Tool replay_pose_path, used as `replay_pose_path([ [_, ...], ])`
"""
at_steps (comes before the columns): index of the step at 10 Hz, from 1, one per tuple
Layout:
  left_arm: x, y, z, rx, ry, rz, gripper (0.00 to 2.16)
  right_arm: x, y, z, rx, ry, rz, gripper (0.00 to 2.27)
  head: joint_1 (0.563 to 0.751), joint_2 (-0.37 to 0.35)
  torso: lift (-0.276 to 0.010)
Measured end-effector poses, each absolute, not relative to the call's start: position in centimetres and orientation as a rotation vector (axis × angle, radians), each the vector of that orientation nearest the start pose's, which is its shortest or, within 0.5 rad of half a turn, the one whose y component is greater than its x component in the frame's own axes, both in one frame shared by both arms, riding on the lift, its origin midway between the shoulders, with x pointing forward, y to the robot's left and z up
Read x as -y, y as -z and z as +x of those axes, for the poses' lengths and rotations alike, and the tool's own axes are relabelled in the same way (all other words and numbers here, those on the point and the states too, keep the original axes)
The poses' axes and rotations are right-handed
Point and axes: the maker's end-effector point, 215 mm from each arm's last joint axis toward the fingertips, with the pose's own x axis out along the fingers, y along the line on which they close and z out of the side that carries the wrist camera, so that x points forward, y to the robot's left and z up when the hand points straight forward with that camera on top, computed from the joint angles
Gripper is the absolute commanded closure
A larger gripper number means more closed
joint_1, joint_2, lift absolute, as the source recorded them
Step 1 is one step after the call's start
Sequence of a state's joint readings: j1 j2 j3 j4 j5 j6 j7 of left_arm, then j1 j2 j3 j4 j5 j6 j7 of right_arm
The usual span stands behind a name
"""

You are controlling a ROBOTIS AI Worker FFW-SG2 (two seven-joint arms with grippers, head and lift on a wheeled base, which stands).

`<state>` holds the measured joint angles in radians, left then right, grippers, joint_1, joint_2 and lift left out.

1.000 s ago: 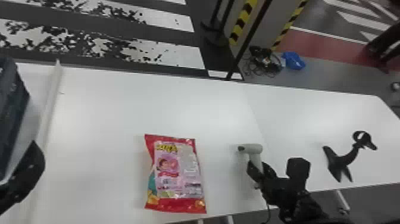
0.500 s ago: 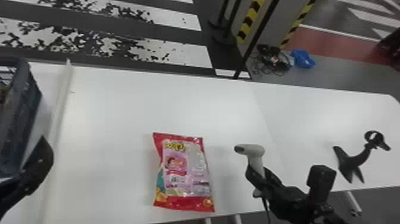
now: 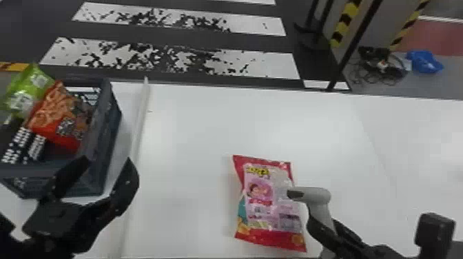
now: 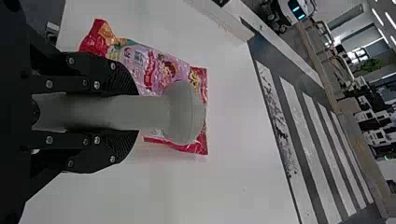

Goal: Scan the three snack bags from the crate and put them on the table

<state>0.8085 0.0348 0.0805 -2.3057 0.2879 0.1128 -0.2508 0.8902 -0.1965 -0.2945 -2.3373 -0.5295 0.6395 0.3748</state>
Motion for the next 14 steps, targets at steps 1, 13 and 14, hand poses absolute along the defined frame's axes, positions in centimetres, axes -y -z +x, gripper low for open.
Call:
replay_pose_path([
  [1, -20.5, 33.8, 35.5, -0.153, 0.218, -0.23, 0.03, 22.5, 44.5, 26.7, -0.67, -0.378, 0.352, 2.24, 0.695, -0.051, -0.094],
  [13, -20.3, 34.6, 34.8, -0.175, 0.227, -0.231, 0.03, 16.3, 49.0, 25.3, -0.733, -0.477, 0.287, 2.24, 0.695, 0.077, -0.094],
  [14, -20.4, 34.6, 34.8, -0.175, 0.226, -0.23, 0.03, 16.1, 49.6, 25.1, -0.745, -0.475, 0.279, 2.24, 0.695, 0.084, -0.094],
])
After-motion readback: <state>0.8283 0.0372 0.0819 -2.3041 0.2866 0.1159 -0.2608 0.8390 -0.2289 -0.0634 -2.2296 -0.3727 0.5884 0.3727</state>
